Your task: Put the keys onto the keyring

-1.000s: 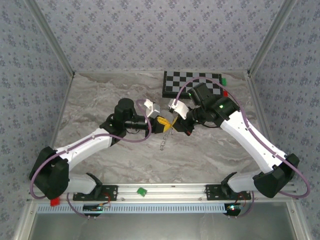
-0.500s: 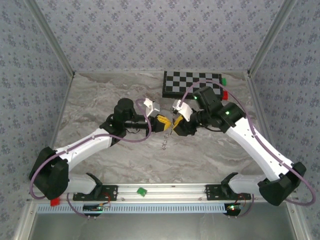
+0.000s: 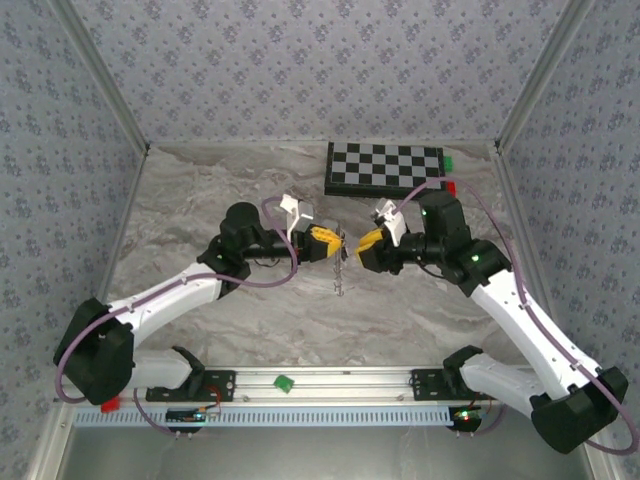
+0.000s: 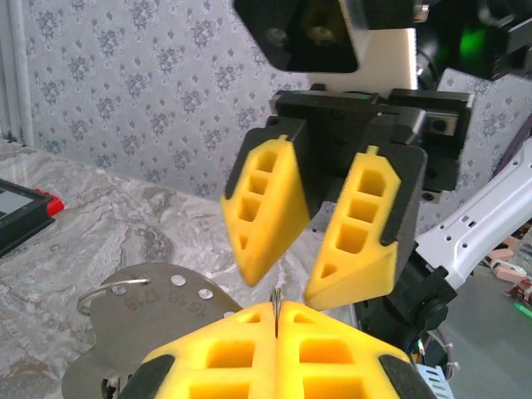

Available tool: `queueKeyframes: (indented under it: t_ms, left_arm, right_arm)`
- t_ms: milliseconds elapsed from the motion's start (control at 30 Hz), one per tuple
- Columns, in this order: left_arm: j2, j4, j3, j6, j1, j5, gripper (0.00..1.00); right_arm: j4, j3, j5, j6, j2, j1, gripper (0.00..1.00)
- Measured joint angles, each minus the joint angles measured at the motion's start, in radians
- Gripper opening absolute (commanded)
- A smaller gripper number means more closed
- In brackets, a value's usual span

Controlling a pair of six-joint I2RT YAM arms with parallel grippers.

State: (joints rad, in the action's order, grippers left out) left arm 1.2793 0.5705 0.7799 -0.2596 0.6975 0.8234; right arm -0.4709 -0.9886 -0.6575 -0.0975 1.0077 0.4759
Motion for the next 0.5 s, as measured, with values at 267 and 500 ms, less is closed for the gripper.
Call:
queueKeyframes:
  t_ms: [267, 500]
  left_arm:
    - [-0.018, 0.022, -0.001, -0.009, 0.012, -0.005, 0.00]
    - [-0.021, 0.026, 0.000, -0.009, 0.011, -0.013, 0.00]
  right_arm:
    - [0.151, 0.032, -0.089, 0.087, 0.000, -0.011, 0.20]
    - [0.176, 0.033, -0.127, 0.104, 0.003, -0.016, 0.11]
